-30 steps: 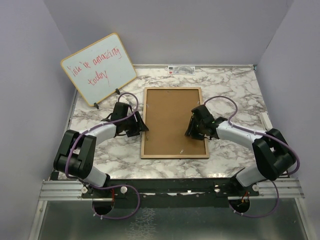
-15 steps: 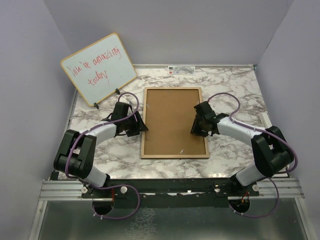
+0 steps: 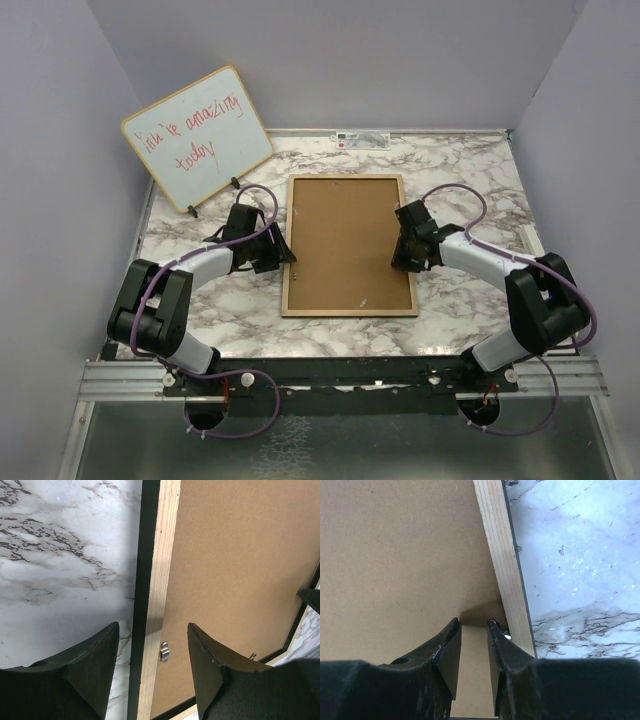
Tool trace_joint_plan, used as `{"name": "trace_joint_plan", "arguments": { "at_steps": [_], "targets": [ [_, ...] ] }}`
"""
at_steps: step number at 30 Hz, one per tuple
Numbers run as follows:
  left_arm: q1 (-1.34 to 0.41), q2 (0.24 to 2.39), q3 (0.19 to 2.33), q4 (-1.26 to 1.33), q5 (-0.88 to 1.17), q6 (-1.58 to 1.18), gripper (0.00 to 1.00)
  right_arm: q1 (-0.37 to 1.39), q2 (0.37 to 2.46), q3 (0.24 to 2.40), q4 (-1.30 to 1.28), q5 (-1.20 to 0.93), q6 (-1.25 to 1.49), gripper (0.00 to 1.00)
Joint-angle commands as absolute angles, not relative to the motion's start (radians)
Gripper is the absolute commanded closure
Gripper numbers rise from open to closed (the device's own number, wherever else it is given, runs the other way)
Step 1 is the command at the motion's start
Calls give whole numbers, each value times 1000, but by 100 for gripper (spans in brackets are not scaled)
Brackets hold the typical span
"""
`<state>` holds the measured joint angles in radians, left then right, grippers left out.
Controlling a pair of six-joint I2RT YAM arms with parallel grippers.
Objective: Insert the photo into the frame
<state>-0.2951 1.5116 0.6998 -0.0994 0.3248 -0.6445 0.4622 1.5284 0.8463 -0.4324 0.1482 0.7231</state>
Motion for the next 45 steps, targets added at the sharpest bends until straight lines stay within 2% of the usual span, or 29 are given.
{"name": "trace_joint_plan", "arguments": {
  "at_steps": [1, 12, 25, 38, 45],
  "targets": [
    [-298, 1525, 710, -136, 282, -616, 41, 443, 1549, 846, -501, 229, 686, 68],
    [-298, 1514, 706, -149, 270, -615, 41, 439, 1545, 865, -490, 278, 652, 68],
    [-298, 1576, 698, -187, 267, -601, 48, 424, 1536, 854, -426, 128, 481, 67],
    [-298, 1664, 681, -314, 113, -613, 54, 419, 1563, 912, -463, 278, 377, 67],
    [-298, 1646, 695, -296, 161, -603, 54, 419, 1554, 930, -462, 152, 372, 65]
  ]
}}
